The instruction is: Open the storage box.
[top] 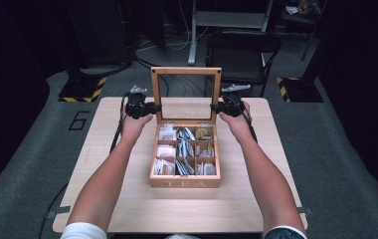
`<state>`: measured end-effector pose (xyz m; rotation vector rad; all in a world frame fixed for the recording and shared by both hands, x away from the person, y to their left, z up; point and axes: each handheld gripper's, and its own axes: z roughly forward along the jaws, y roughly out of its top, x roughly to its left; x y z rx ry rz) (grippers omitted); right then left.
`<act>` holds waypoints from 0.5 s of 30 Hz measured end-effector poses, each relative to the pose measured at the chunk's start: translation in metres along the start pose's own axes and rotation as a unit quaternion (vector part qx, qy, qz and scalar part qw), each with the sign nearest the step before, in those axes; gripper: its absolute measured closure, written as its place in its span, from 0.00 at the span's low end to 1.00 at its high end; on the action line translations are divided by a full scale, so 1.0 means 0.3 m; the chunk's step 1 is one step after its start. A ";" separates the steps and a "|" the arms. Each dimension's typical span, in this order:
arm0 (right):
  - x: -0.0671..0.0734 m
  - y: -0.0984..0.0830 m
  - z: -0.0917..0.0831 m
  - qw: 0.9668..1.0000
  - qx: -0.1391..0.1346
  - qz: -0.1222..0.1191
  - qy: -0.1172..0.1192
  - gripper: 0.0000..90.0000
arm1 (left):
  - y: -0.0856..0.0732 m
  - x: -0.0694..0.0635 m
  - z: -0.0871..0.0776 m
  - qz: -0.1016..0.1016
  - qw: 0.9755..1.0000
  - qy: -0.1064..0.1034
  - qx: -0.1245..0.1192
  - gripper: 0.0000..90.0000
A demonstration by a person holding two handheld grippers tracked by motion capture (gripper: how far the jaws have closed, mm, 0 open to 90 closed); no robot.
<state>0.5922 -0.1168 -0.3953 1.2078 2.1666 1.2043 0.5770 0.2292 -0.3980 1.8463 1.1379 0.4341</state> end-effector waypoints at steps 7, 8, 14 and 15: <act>-0.001 0.003 0.011 1.000 0.002 0.004 -0.006 0.71 | -0.018 0.004 0.003 -0.011 1.000 -0.007 0.000 0.67; 0.000 0.004 0.013 1.000 0.002 0.005 -0.007 0.71 | -0.022 0.007 -0.001 -0.016 1.000 -0.012 -0.003 0.68; -0.008 0.007 0.027 1.000 0.003 0.015 -0.008 0.71 | -0.035 0.002 -0.001 -0.011 1.000 -0.012 0.005 0.68; -0.008 0.007 0.027 1.000 0.003 0.015 -0.008 0.71 | -0.034 0.002 -0.001 -0.005 1.000 -0.012 0.005 0.68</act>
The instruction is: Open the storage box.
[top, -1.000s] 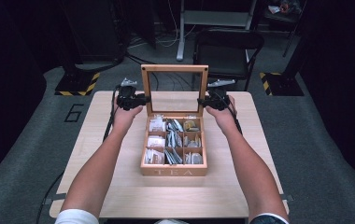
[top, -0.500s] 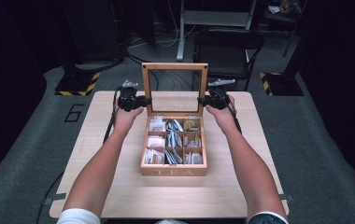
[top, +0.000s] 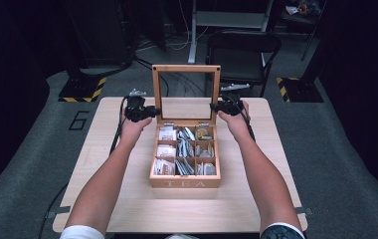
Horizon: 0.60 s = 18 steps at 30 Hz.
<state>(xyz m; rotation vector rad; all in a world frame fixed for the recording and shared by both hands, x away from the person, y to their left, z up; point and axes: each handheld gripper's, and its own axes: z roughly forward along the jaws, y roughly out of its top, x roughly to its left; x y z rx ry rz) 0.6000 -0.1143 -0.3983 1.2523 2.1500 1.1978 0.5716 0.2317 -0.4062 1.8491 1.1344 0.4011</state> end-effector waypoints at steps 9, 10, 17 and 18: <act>0.000 0.003 0.009 1.000 0.003 0.008 -0.005 0.71 | 0.001 -0.004 -0.010 0.000 1.000 0.000 0.001 0.67; 0.000 0.003 0.010 1.000 0.003 0.008 -0.005 0.71 | 0.001 -0.003 -0.011 0.003 1.000 0.001 0.002 0.67; -0.001 0.002 0.011 1.000 0.002 0.011 -0.005 0.70 | 0.002 -0.005 -0.024 -0.001 1.000 0.002 0.013 0.65; -0.001 0.002 0.012 1.000 0.003 0.011 -0.005 0.70 | 0.002 -0.005 -0.027 0.001 1.000 0.004 0.015 0.64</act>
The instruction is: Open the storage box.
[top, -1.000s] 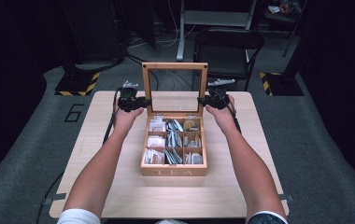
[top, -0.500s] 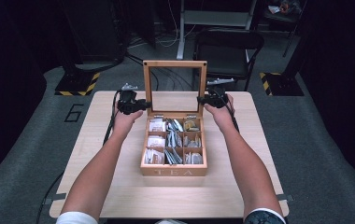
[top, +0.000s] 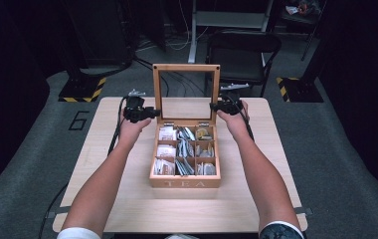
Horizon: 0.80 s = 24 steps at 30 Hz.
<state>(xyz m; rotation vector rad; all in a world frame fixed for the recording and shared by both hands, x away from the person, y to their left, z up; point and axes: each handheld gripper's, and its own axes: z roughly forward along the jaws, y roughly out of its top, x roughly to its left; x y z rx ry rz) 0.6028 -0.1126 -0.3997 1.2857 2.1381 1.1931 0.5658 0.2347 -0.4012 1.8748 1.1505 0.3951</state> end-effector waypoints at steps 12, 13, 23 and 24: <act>0.021 -0.001 -0.026 1.000 0.009 -0.014 -0.020 0.57 | 0.005 0.000 -0.029 0.000 1.000 -0.003 -0.011 0.59; 0.022 -0.001 -0.032 1.000 0.009 -0.011 -0.020 0.56 | 0.007 0.003 -0.034 0.004 1.000 -0.002 -0.009 0.58; 0.048 -0.006 -0.127 0.999 0.003 -0.032 -0.023 0.50 | 0.000 0.001 -0.097 0.000 1.000 -0.011 -0.021 0.56; 0.055 -0.008 -0.138 0.999 0.004 -0.038 -0.021 0.48 | -0.003 0.000 -0.100 -0.002 1.000 -0.011 -0.021 0.55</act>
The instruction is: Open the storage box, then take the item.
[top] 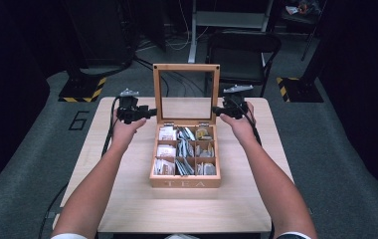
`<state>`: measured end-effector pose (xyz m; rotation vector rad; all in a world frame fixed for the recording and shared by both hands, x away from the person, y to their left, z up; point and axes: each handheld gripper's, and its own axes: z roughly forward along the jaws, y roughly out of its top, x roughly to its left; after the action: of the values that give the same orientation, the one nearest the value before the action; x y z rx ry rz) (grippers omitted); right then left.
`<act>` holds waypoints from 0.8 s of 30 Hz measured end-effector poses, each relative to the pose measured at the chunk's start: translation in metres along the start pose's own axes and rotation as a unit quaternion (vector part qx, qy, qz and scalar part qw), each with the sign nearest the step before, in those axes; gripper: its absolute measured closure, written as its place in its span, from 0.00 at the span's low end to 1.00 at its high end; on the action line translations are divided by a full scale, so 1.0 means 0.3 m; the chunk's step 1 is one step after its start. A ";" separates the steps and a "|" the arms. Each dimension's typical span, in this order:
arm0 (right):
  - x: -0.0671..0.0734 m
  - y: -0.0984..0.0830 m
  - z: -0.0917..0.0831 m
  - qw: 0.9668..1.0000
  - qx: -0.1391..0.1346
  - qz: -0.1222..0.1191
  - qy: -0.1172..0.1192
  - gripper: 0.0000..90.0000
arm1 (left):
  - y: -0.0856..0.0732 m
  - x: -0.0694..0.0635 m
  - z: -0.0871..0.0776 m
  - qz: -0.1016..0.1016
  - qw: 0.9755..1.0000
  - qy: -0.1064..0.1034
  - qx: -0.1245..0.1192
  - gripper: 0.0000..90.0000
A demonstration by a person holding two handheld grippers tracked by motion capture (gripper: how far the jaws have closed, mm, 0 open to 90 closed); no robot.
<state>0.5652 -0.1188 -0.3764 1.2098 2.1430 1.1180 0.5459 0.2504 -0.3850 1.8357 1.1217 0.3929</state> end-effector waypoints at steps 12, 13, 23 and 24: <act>0.107 -0.069 -0.083 0.999 0.013 -0.037 0.034 0.47 | -0.046 -0.040 -0.061 0.023 1.000 0.008 0.002 0.51; 0.113 -0.072 -0.086 0.998 0.013 -0.037 0.038 0.47 | -0.048 -0.045 -0.063 0.025 1.000 0.009 0.002 0.51; 0.199 -0.143 -0.114 0.995 0.017 -0.064 0.069 0.57 | -0.094 -0.069 -0.100 0.017 1.000 -0.002 0.003 0.51; 0.210 -0.152 -0.116 0.995 0.017 -0.070 0.070 0.58 | -0.100 -0.072 -0.103 0.013 1.000 -0.005 0.001 0.51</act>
<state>0.4854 -0.0937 -0.3926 1.0050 2.3198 1.1397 0.4981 0.2541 -0.3897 1.8534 1.0921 0.3989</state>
